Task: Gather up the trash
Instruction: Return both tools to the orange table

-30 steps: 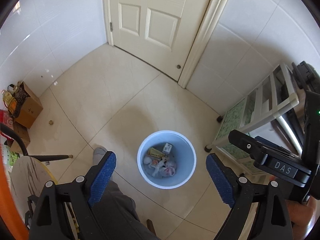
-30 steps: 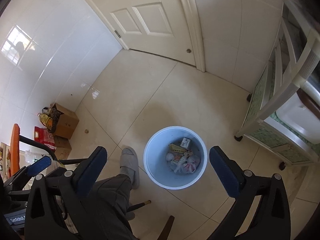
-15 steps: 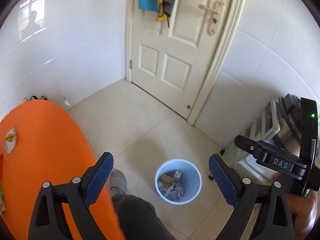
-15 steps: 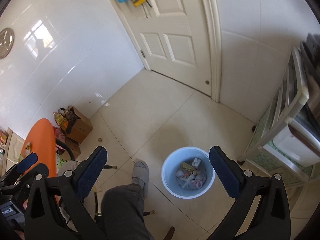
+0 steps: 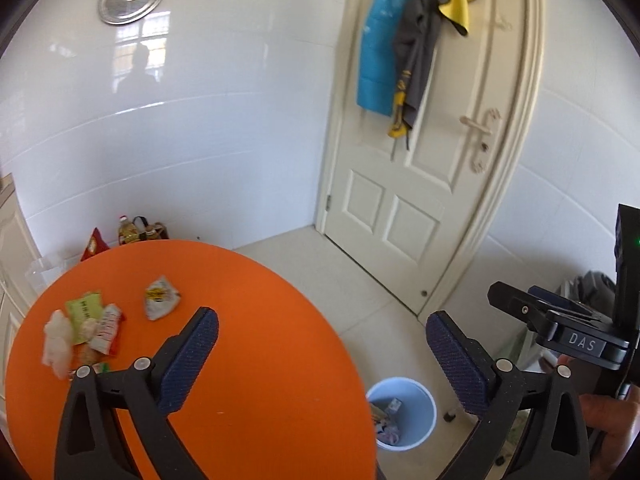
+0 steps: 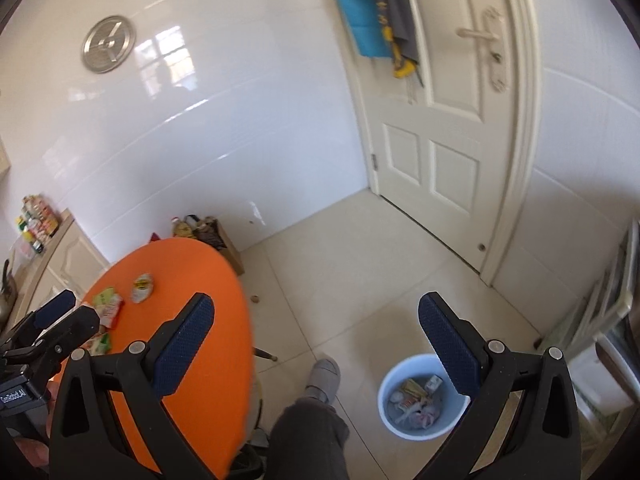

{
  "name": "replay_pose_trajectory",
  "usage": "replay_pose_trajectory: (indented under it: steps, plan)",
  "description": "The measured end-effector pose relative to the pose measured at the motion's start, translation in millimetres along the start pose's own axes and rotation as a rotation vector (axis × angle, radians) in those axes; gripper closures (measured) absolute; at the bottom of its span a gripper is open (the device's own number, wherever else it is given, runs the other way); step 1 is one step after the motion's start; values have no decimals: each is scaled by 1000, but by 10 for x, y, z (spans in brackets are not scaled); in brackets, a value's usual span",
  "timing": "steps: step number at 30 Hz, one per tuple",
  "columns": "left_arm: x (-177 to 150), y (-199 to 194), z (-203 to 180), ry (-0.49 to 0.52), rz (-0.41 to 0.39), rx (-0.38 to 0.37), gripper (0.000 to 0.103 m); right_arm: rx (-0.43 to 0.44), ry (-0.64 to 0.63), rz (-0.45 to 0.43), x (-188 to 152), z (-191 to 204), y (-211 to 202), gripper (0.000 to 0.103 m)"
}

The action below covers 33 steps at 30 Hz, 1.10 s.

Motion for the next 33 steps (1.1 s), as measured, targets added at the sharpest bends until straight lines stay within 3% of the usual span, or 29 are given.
replay_pose_trajectory:
  steps: [10,19,28,33]
  plan:
    - [-336,-1089,659,-119,-108,186,1,175,-156,-17,30,1021,72,0]
    - [-857,-1640,881,-239,-136,332,1,289,-299,-20,-28,1793,88,0]
    - [-1136,-1548,970,-298,-73,382,1,334,-377,1,-98,2185,220,0]
    - [-1051,-1076,1004,-293,23,363,1,330,-390,61,-181,2285,512,0]
Point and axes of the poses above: each gripper's, at about its wrist camera, not at the fingertips, and y roughly the way its jaws point, z to its left, x to its top, the point moved 1 cm from there along y, roughly the way its jaws point, and after that the axes turned 9 degrees about x, right-handed, at the moved point
